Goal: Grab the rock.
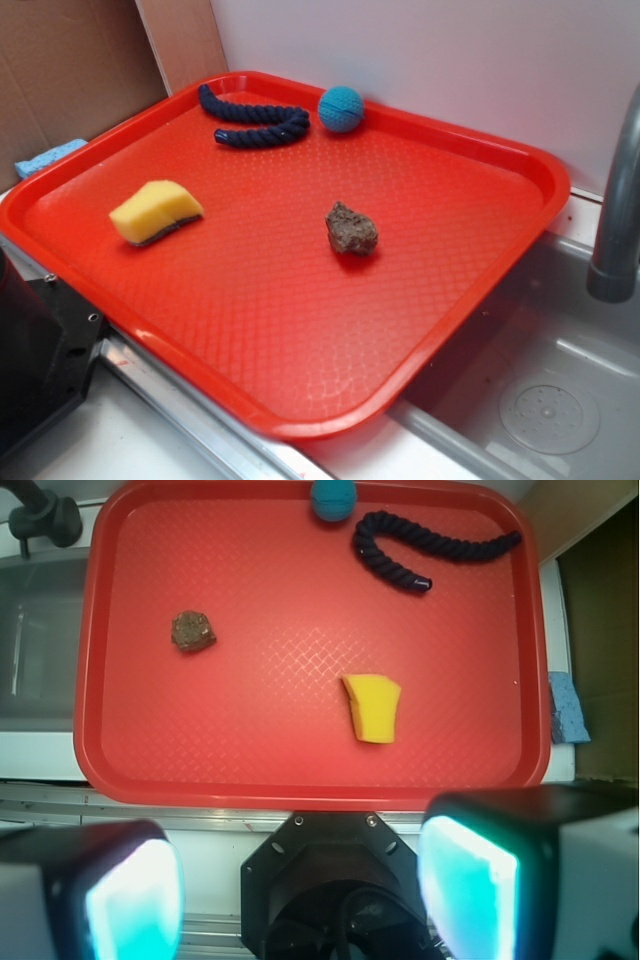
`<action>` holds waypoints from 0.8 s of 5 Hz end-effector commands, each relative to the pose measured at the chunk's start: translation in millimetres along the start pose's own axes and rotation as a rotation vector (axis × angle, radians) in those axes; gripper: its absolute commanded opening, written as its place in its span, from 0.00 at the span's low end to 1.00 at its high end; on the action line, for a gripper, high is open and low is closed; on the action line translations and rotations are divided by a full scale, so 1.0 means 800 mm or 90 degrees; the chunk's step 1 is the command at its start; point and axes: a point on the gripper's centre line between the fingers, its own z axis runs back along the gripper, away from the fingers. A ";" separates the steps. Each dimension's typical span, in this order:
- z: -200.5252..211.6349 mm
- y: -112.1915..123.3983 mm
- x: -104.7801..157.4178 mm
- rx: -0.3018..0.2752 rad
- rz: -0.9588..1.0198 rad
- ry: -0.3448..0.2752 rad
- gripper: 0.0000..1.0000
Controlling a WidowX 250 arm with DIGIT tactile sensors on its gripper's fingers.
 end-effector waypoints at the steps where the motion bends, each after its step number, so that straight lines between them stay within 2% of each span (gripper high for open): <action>1: 0.000 0.000 0.000 0.000 0.000 0.000 1.00; 2: -0.004 -0.008 0.009 0.004 0.104 -0.023 1.00; 4: -0.041 -0.040 0.048 -0.043 0.347 -0.004 1.00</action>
